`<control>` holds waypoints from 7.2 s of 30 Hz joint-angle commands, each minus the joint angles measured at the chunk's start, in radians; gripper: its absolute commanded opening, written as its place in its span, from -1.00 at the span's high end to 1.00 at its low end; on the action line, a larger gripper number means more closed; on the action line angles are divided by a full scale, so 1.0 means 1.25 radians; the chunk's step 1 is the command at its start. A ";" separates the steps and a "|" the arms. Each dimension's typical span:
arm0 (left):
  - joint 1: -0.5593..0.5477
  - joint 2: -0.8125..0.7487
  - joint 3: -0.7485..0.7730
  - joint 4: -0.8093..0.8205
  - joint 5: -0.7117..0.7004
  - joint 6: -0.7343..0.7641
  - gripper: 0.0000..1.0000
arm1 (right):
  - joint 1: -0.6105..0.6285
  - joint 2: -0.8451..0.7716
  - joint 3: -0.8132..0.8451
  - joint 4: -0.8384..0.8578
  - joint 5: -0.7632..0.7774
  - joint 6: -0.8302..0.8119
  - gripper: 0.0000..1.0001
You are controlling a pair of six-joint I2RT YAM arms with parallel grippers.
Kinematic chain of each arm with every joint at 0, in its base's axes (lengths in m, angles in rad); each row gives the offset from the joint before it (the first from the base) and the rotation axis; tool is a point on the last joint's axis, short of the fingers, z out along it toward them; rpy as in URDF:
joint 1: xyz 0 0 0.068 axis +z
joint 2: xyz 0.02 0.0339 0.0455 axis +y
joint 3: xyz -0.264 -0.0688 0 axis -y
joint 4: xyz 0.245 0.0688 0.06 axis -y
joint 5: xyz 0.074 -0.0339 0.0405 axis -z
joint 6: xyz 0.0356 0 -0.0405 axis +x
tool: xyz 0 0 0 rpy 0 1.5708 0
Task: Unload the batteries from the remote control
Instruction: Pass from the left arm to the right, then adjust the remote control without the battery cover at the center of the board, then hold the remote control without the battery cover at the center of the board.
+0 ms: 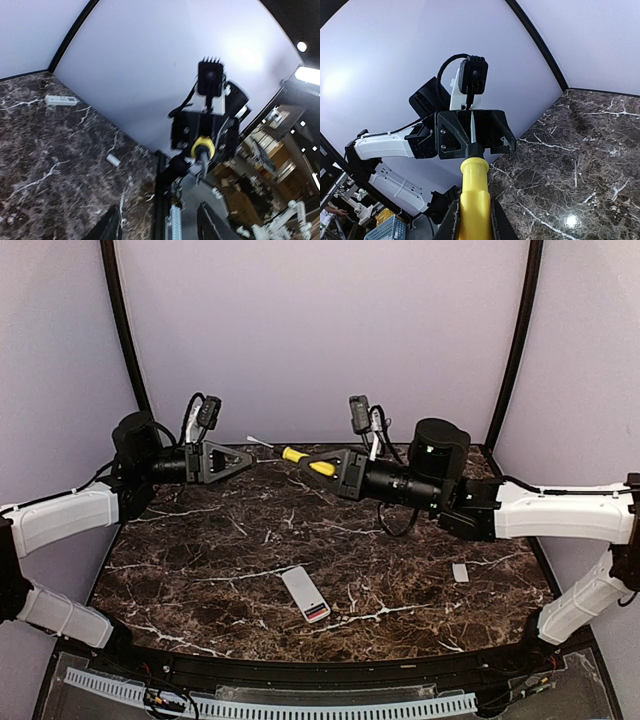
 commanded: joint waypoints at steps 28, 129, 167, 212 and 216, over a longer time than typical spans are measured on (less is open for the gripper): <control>-0.242 0.395 0.371 -0.767 -0.437 0.480 -0.45 | 0.005 -0.264 -0.142 -0.432 0.310 -0.015 1.00; -0.568 0.409 0.241 -0.888 -0.819 0.481 -0.67 | 0.006 -0.264 -0.177 -0.411 0.311 0.020 1.00; -0.461 0.387 0.263 -0.889 -0.813 0.570 0.02 | -0.041 -0.283 -0.144 -0.505 0.340 -0.039 1.00; -0.468 0.456 0.266 -0.871 -0.779 0.667 -0.02 | -0.105 0.019 -0.010 -0.693 -0.066 -0.147 1.00; -0.472 0.440 0.254 -0.859 -0.767 0.676 0.04 | -0.105 0.040 -0.001 -0.706 -0.084 -0.142 1.00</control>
